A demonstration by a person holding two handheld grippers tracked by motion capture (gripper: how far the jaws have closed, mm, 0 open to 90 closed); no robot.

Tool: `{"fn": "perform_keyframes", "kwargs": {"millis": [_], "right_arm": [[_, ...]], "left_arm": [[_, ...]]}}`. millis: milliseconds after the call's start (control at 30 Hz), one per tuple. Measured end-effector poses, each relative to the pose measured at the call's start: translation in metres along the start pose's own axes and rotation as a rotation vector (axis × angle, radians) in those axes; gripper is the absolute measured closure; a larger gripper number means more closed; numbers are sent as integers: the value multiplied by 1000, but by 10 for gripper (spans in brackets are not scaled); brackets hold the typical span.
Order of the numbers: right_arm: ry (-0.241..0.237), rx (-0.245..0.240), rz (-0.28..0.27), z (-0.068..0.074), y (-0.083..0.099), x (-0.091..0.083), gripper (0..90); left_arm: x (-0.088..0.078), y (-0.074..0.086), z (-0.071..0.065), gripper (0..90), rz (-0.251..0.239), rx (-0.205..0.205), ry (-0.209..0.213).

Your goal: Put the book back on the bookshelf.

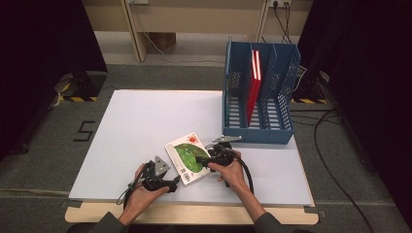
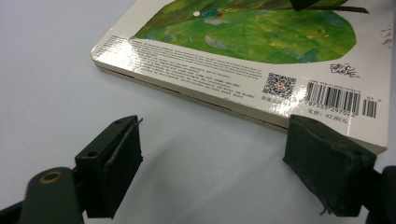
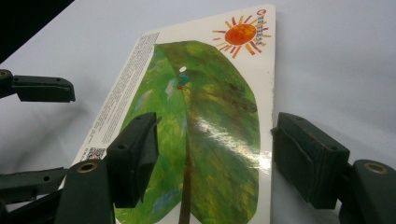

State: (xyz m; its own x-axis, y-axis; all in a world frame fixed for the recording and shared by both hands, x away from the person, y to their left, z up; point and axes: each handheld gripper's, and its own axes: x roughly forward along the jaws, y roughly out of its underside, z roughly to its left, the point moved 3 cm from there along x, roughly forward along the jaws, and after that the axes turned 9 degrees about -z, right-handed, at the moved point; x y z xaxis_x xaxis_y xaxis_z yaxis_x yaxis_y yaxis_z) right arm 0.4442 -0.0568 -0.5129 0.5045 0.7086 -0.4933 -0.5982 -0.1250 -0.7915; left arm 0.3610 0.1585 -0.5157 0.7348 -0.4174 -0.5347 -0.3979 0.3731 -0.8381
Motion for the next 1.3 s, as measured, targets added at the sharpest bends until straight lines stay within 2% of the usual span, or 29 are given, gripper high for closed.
{"fn": "perform_keyframes", "kwargs": {"millis": [133, 333, 367, 400, 500, 633, 800, 867, 900, 1033, 1133, 1300], "right_arm": [[11, 34, -1, 0, -1, 0, 340], [18, 42, -2, -1, -2, 0, 355], [16, 78, -8, -2, -2, -1, 373], [16, 78, -8, -2, -2, -1, 373], [9, 118, -30, -4, -2, -2, 383], [10, 116, -40, -3, -4, -5, 391], [-12, 105, -91, 4, -13, -12, 405], [-9, 101, -92, 5, -14, -14, 406], [-3, 65, -103, 9, -17, -14, 406], [8, 17, -117, 17, -22, -17, 415], [4, 2, -126, 21, -25, -19, 422], [-2, -50, -150, 33, -32, -24, 431]], "left_arm": [[0, 0, 0, 162, 2, 0, -2], [1, 0, 0, 154, -1, 10, -14], [1, 0, 0, 149, -2, 10, -16], [1, 0, -1, 149, -3, 12, -18], [1, 0, 0, 143, -4, 15, -19], [1, 0, 0, 137, -1, 17, -19], [1, 1, 1, 114, 2, 22, -22], [1, 1, 1, 110, 3, 18, -25], [1, 1, 1, 109, 1, 18, -25], [1, 2, 2, 91, 10, 6, -22], [1, 2, 2, 88, 8, 5, -25], [0, 2, 4, 83, 7, 0, -27]]}}
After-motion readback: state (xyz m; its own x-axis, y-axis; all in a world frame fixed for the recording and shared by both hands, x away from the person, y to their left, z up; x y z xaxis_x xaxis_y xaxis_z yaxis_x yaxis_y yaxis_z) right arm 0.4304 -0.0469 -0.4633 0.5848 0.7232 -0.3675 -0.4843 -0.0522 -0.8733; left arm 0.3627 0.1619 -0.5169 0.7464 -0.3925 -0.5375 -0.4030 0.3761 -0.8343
